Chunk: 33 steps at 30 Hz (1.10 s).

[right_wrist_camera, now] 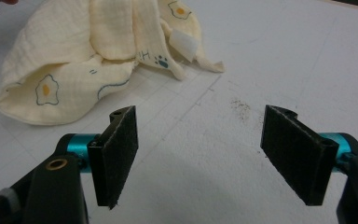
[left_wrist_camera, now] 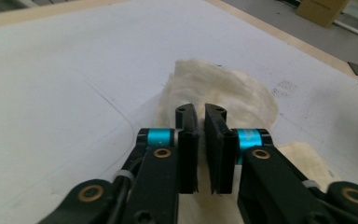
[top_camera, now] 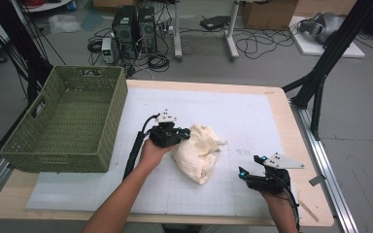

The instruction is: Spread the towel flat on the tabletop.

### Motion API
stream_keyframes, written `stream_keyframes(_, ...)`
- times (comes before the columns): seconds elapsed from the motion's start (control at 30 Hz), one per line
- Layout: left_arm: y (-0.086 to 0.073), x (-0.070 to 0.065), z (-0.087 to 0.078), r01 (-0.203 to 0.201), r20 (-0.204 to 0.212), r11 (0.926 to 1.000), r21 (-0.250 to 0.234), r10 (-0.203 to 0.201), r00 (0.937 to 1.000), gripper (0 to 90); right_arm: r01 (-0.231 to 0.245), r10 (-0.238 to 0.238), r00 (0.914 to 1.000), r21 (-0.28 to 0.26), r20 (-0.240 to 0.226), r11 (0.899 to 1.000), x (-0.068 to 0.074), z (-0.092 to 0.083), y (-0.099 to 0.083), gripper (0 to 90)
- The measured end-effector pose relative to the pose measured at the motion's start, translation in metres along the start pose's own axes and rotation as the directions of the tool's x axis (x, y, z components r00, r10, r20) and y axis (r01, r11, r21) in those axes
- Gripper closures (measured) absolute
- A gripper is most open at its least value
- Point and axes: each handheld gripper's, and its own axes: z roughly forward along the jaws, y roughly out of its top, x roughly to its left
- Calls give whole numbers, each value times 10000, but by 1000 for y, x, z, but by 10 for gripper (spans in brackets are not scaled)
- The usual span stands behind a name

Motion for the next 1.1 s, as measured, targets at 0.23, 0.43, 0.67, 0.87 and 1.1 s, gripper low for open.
stream_keyframes(0.23, -9, 4, -32, -70, -241, 9985, -548, 57, 9997, 835, 74, -72, 9996, 83, -281, 9999, 3, 5, 1, 349)
stream_keyframes(0.43, -26, 11, -58, 112, -516, 9956, -935, -160, 9985, 817, 93, -95, 9983, -43, -573, 9999, 7, 13, 9, 418)
stream_keyframes(0.67, -40, 20, -74, 255, -867, 9948, -988, -341, 9956, 859, 161, -172, 9915, -99, -1293, 9998, 19, 34, 24, 505)
stream_keyframes(0.87, -43, 23, -82, 73, -1021, 9976, -691, -144, 9947, 870, 422, -429, 9834, -76, -1762, 9991, 37, 65, 46, 508)
stream_keyframes(1.1, -58, 20, -85, -191, -1355, 9995, -266, 153, 9907, 873, 491, -392, 9821, 493, -1842, 9976, 55, 109, 71, 454)
